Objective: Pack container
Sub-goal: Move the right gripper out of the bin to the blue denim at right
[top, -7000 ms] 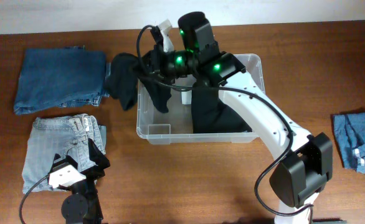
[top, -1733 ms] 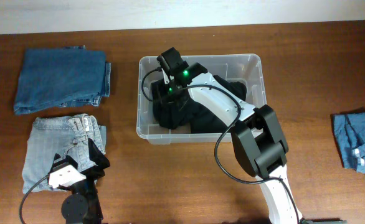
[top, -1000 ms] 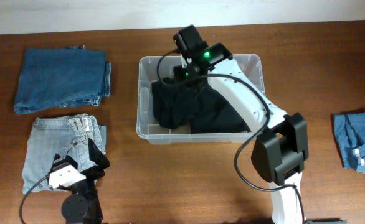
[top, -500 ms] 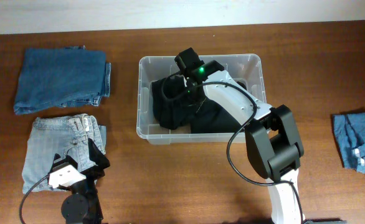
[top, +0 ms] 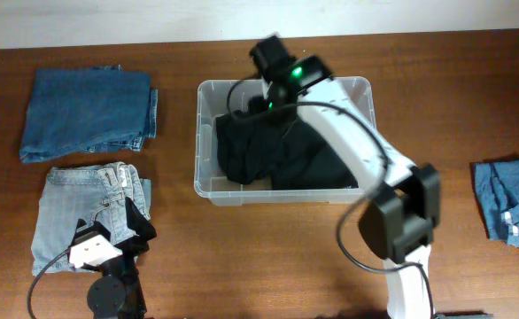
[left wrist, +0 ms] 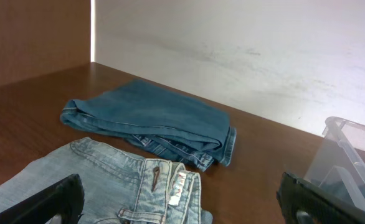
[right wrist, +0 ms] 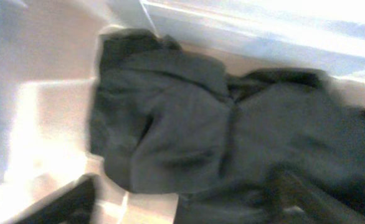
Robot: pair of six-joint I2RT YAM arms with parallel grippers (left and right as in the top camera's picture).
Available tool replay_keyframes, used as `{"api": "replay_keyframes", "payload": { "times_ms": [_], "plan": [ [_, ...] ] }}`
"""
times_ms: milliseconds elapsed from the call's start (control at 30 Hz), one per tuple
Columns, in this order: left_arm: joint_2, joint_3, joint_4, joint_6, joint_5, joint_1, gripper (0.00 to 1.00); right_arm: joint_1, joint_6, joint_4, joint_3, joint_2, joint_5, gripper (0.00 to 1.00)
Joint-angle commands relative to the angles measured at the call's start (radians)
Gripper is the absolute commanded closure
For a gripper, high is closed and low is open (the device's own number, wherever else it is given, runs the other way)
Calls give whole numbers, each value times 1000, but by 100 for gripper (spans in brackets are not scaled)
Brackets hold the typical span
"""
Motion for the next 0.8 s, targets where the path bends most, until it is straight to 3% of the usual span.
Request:
{"api": "replay_keyframes", "payload": {
  "times_ms": [0,167,400,667,767],
  "plan": [
    [-6,-1,-5,-2,-11,5,1,-40,-6,-105,145,-119,69,1],
    [-6,-1,-5,-2,-11,5,1,-122,35,-295,240,-188,156,1],
    [-6,-1,-5,-2,-11,5,1,-301,84,-485,243,-274,155,1],
    [-6,-1,-5,-2,-11,5,1,-547,104,-484,165,-406,72,1],
    [-6,-1,-5,-2,-11,5,1,-690,122,-484,60,-493,77,1]
  ]
}}
